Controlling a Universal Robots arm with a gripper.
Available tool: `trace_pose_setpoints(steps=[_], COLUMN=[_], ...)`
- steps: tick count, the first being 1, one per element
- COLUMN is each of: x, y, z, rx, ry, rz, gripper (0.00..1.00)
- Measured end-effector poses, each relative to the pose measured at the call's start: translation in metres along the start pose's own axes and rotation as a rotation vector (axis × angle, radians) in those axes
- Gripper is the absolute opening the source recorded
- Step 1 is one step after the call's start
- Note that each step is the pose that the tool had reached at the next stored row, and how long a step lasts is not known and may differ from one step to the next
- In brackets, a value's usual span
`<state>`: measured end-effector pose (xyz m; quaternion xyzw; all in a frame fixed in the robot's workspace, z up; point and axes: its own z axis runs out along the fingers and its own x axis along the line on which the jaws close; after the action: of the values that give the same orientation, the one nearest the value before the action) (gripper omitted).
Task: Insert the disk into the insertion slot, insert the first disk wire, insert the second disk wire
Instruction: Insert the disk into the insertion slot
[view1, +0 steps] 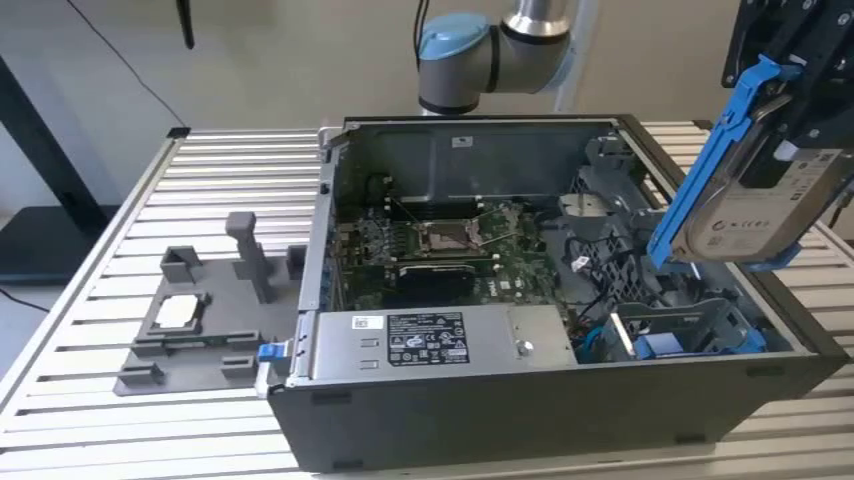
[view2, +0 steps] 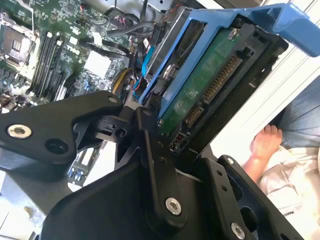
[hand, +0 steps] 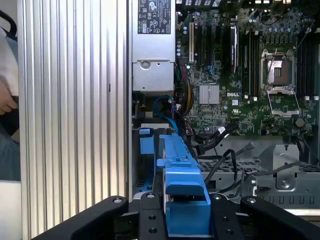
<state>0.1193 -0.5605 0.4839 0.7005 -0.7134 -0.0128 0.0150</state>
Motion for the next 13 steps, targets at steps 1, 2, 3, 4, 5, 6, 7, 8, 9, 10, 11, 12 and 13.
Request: trace_pose_setpoints(steps=[1, 2, 3, 4, 5, 6, 7, 8, 9, 10, 11, 12, 13], x=[0.0, 0.0, 0.0, 0.0, 0.0, 0.0, -0.0001, -0.0001, -0.0001, -0.0001, 0.0, -0.0001, -0.0001], y=[0.0, 0.0, 0.0, -0.0001, -0.0001, -0.0002, -0.0002, -0.0003, -0.0003, -0.0004, -0.0005, -0.0005, -0.0005], z=[0.0002, 0.0005, 0.001, 0.0018, 0.0031, 0.0045, 0.0061, 0.0077, 0.009, 0.0102, 0.0111, 0.0121, 0.013], rx=[0.0, 0.0, 0.0, 0.0, 0.0, 0.0, -0.0007, -0.0013, -0.0015, -0.0016, -0.0017, -0.0017, -0.0017], ry=[0.0, -0.0002, -0.0003, -0.0001, -0.0001, 0.0, 0.0, 0.0, 0.0, 0.0, 0.0, 0.0001, 0.0002], rz=[0.0, 0.0, 0.0, 0.0, 0.0, 0.0, 0.0, 0.0, -0.001, -0.001, -0.002, -0.003, -0.004], gripper=[0.32, 0.32, 0.32, 0.32, 0.32, 0.32, 0.32, 0.32, 0.32, 0.32, 0.32, 0.32, 0.32])
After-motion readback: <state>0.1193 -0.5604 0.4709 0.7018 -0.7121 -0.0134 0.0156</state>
